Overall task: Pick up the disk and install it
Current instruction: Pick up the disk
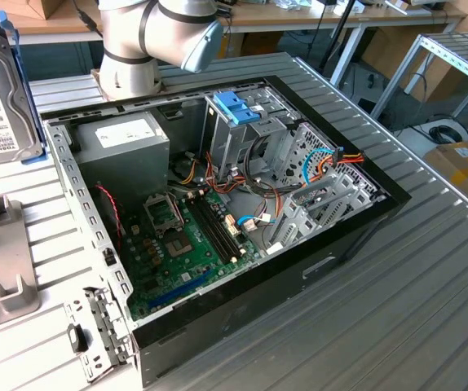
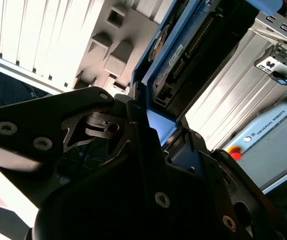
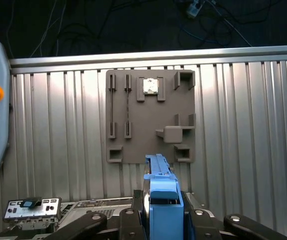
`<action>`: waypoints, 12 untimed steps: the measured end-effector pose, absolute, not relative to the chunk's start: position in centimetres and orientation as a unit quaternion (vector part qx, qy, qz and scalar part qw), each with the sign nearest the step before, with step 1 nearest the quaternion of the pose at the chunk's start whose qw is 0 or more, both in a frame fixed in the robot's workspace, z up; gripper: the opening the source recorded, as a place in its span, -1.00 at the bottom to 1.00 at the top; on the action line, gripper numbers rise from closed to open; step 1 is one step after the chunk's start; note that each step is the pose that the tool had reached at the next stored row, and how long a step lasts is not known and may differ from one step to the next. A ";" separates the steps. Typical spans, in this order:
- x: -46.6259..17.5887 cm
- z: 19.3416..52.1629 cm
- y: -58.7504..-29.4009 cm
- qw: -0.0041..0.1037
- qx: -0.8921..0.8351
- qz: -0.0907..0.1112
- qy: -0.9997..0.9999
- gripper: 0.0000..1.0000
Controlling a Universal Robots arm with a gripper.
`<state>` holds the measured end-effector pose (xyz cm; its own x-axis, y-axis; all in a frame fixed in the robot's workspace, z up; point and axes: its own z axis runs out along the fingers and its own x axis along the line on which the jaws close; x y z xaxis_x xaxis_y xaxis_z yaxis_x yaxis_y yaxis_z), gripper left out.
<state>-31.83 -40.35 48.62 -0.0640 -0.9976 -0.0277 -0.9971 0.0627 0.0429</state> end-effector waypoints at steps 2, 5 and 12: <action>-31.8 48.6 -40.5 0.005 0.684 -0.025 -0.729 -0.26; -31.7 48.5 -40.6 0.005 0.684 -0.025 -0.729 -0.26; -31.7 48.5 -40.8 0.005 0.684 -0.025 -0.729 -0.26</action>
